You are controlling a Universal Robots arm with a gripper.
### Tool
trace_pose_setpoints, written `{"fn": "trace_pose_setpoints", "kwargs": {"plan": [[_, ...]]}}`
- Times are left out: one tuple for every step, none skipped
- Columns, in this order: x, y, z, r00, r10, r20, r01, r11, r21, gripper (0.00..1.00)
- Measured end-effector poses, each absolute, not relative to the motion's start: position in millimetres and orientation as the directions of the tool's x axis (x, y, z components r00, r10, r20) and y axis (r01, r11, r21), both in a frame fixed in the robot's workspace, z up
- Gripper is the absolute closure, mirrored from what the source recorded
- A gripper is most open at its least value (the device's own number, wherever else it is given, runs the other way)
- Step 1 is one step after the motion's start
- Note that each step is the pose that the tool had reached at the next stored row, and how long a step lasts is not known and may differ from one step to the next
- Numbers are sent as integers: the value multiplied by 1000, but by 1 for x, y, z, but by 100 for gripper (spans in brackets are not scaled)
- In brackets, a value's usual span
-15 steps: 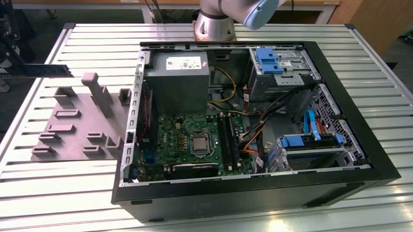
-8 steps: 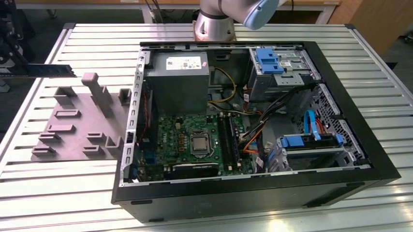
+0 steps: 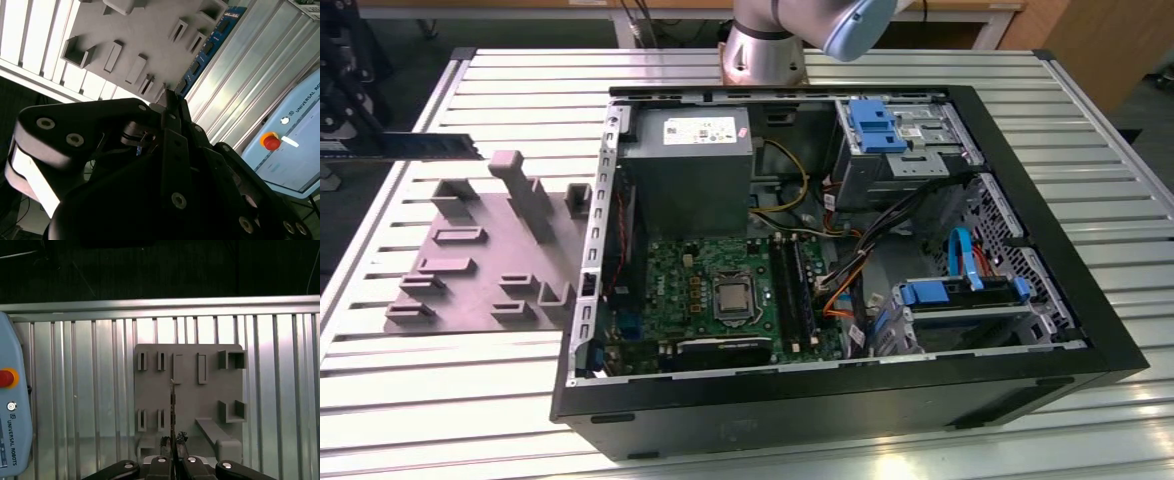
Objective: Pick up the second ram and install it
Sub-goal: 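Pick up the second ram and move it above second insertion slot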
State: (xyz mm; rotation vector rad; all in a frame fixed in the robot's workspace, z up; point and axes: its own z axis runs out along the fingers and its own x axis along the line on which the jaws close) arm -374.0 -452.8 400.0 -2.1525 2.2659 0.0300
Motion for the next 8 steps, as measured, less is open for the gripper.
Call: {"fn": "trace_pose_setpoints", "kwargs": {"plan": [[-373,-453,400,-51,-998,-25,-999,51,3,86],[-373,-453,400,-51,-998,-25,-999,51,3,86],[-372,-453,400,-51,-998,-25,-999,51,3,86],[-372,-453,400,-51,-998,-25,-999,51,3,86],[-371,-453,400,-51,-998,-25,-999,51,3,86],[-371,-453,400,-51,-998,-25,-999,51,3,86],[-370,-453,400,-51,-998,-25,-999,51,3,86],[-369,-453,400,-51,-998,-25,-999,51,3,86]]}}
